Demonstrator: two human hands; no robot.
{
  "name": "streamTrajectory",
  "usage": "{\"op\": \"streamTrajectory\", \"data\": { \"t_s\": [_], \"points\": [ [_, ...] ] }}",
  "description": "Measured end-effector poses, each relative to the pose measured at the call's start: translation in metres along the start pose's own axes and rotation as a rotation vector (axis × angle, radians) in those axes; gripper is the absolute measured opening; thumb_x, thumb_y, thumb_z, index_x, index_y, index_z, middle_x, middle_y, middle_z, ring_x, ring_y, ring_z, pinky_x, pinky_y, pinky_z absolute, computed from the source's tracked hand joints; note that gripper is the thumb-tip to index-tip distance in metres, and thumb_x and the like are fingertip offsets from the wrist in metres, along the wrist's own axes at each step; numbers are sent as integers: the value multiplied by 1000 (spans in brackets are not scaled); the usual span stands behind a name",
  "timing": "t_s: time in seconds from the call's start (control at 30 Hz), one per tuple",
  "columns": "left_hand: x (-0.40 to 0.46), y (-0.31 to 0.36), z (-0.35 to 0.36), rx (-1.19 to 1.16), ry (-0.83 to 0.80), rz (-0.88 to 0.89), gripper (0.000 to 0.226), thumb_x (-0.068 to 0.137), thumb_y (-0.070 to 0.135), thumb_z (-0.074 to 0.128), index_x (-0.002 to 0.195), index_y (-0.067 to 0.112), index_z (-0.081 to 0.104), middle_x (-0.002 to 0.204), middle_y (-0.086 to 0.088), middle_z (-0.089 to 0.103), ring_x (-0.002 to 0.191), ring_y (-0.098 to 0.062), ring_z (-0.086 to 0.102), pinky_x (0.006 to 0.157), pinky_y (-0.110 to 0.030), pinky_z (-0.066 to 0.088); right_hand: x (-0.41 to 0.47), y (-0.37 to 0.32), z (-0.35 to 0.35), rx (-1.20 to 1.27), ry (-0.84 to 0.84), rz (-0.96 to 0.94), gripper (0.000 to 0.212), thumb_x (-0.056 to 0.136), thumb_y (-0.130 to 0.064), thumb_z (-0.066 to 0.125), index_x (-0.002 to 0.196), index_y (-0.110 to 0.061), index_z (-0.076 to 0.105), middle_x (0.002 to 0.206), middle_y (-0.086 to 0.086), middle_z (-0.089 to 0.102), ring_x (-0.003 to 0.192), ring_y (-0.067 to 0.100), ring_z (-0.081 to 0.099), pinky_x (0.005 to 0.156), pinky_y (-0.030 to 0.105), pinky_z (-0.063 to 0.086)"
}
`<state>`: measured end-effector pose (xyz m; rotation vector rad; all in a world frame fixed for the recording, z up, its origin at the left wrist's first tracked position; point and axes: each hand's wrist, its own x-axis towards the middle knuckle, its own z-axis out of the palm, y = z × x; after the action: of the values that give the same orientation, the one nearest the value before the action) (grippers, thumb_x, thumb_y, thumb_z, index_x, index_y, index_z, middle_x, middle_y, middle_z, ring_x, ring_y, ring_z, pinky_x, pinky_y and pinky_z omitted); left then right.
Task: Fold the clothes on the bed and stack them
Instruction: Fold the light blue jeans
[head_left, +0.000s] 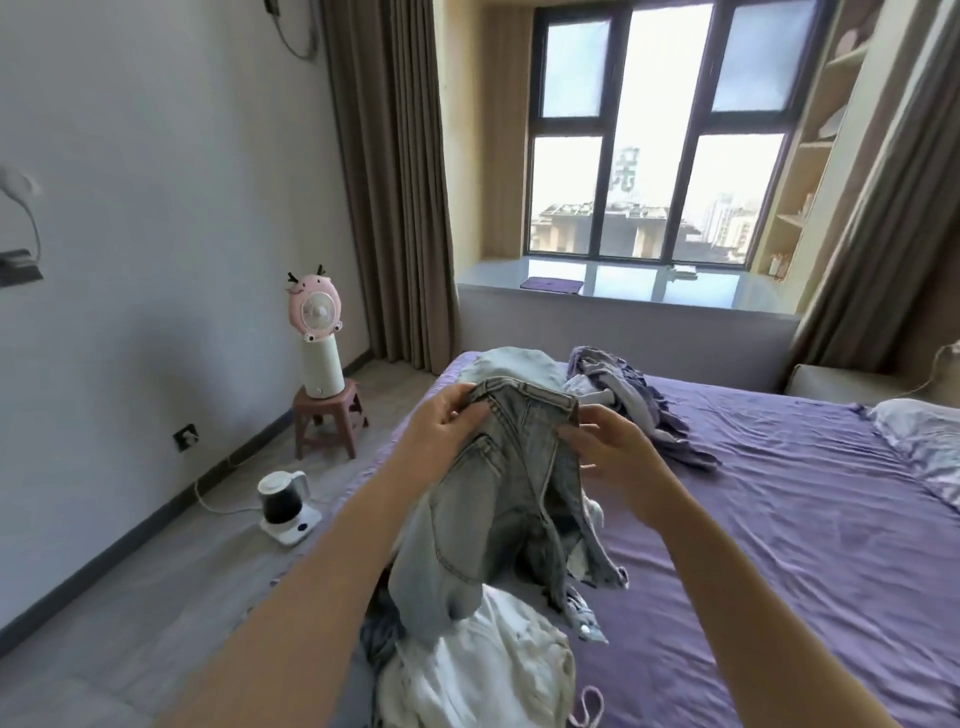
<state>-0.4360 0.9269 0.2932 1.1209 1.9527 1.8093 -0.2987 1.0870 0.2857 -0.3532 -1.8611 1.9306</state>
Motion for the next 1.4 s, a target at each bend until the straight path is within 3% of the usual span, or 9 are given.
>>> {"op": "streamTrajectory", "data": {
  "t_s": [0.17, 0.3, 0.43, 0.53, 0.63, 0.9, 1.13, 1.2, 1.4],
  "points": [
    [-45, 32, 53, 49, -9, 13, 18, 93, 1, 55, 104, 13, 63, 95, -3, 67, 84, -5, 64, 84, -22, 52, -60, -27, -30, -168, 202, -107, 19, 96, -7, 49, 83, -19, 57, 69, 2, 61, 56, 12, 56, 54, 26, 48],
    [-72, 34, 93, 551, 144, 41, 33, 88, 21, 66, 120, 15, 63, 114, -12, 56, 111, -26, 50, 102, -40, 37, -97, -51, -45, -252, 316, -167, 20, 92, -7, 53, 80, -22, 59, 82, 13, 63, 73, 29, 61, 69, 44, 53],
    [-119, 44, 129, 172, 8, 23, 32, 80, 39, 73, 106, 25, 58, 98, 3, 62, 85, -7, 60, 82, -28, 47, -129, -68, -55, -144, 335, -96, 15, 91, -6, 58, 78, -14, 60, 75, 14, 62, 67, 28, 60, 61, 44, 57],
    [-145, 45, 144, 308, -158, -16, 53, 66, 53, 73, 108, 25, 58, 100, 2, 66, 87, -11, 65, 82, -30, 54, -150, -88, -58, 72, 348, -47, 10, 91, -4, 58, 82, -7, 59, 72, 9, 60, 58, 18, 62, 57, 40, 58],
    [-160, 42, 146, 532, -199, -39, 39, 74, 41, 75, 105, 20, 63, 98, -2, 66, 88, -20, 63, 80, -35, 52, -168, -110, -66, 224, 384, -41, 7, 92, -2, 54, 86, -6, 57, 74, 10, 63, 66, 19, 65, 57, 38, 59],
    [-178, 77, 131, 389, -166, -20, 15, 96, 16, 49, 81, 13, 48, 81, -7, 59, 79, -21, 52, 72, -34, 41, -219, -132, -91, 324, 577, -66, 11, 93, -4, 55, 83, -8, 56, 72, 10, 65, 69, 23, 64, 49, 32, 56],
    [-189, 105, 133, 701, -91, -50, 43, 100, 5, 28, 141, -7, 26, 139, -28, 36, 110, -33, 56, 88, -37, 46, -283, -97, -100, -326, 830, 5, 6, 97, -17, 51, 96, -11, 53, 99, 19, 57, 76, 25, 59, 64, 45, 54],
    [-190, 110, 137, 717, -107, -33, 45, 100, 6, 28, 143, -8, 21, 138, -26, 41, 112, -35, 57, 89, -39, 46, -304, -91, -103, -695, 878, 40, 19, 97, -18, 48, 110, -5, 52, 107, 24, 58, 95, 37, 58, 80, 49, 49],
    [-195, 122, 159, 410, -74, -119, 34, 102, 20, 33, 126, -3, 39, 120, -26, 56, 105, -40, 59, 87, -46, 50, -347, -85, -105, -1265, 801, 181, 28, 100, -19, 32, 124, -6, 36, 100, 23, 61, 92, 38, 58, 70, 40, 39]
  ]
}}
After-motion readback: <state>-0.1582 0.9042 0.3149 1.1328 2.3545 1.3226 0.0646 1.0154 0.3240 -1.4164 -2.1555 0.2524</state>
